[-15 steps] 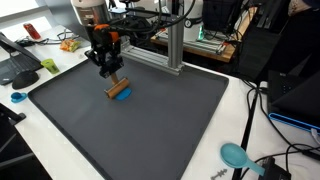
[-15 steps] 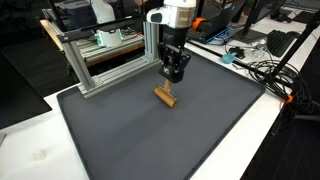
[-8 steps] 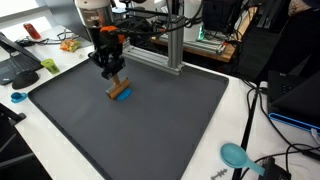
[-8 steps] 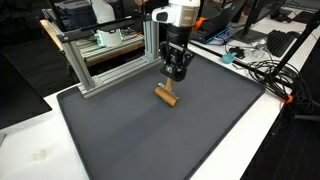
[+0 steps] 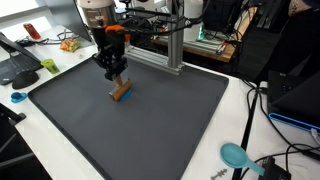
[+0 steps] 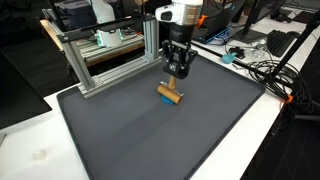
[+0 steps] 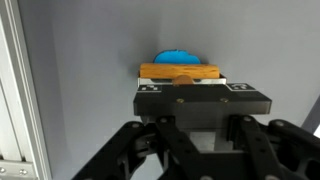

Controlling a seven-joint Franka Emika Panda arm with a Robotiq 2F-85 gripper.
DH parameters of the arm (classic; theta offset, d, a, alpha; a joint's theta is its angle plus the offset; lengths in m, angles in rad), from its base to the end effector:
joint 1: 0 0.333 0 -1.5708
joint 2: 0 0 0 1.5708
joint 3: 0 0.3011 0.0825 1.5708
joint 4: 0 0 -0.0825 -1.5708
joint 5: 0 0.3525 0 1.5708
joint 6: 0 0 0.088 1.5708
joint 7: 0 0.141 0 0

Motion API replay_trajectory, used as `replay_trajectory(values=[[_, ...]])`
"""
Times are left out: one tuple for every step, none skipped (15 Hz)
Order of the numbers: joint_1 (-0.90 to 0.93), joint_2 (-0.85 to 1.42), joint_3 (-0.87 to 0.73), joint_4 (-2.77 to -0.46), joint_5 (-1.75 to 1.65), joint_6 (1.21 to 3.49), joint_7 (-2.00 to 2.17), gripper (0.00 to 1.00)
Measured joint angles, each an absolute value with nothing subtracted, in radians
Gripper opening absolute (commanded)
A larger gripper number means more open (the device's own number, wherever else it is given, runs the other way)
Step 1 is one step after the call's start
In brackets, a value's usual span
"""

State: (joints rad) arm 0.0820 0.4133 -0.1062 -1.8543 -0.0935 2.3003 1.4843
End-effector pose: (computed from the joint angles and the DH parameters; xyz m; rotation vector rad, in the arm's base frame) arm 0.6124 -0.0161 0.2763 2.3149 -2.0256 0.1552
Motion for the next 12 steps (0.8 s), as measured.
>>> replay_trajectory(values=[[0.082,0.413,-0.101,-1.854,-0.088,2.299,1.478,0.22],[0.082,0.412,-0.095,-1.854,-0.081,2.298,1.472,0.22],[0.082,0.412,-0.09,-1.854,-0.076,2.297,1.466,0.22],[0.082,0.412,-0.086,-1.854,-0.072,2.296,1.458,0.22],[0.082,0.412,-0.084,-1.854,-0.069,2.295,1.45,0.22],[0.082,0.412,-0.084,-1.854,-0.068,2.295,1.443,0.22],[0.082,0.412,-0.084,-1.854,-0.067,2.295,1.443,0.22],[0.081,0.412,-0.084,-1.854,-0.067,2.295,1.443,0.22],[0.081,0.412,-0.084,-1.854,-0.066,2.295,1.443,0.22],[0.079,0.412,-0.084,-1.854,-0.063,2.295,1.443,0.22],[0.077,0.412,-0.084,-1.854,-0.054,2.295,1.439,0.22],[0.072,0.412,-0.084,-1.854,-0.04,2.293,1.428,0.22]])
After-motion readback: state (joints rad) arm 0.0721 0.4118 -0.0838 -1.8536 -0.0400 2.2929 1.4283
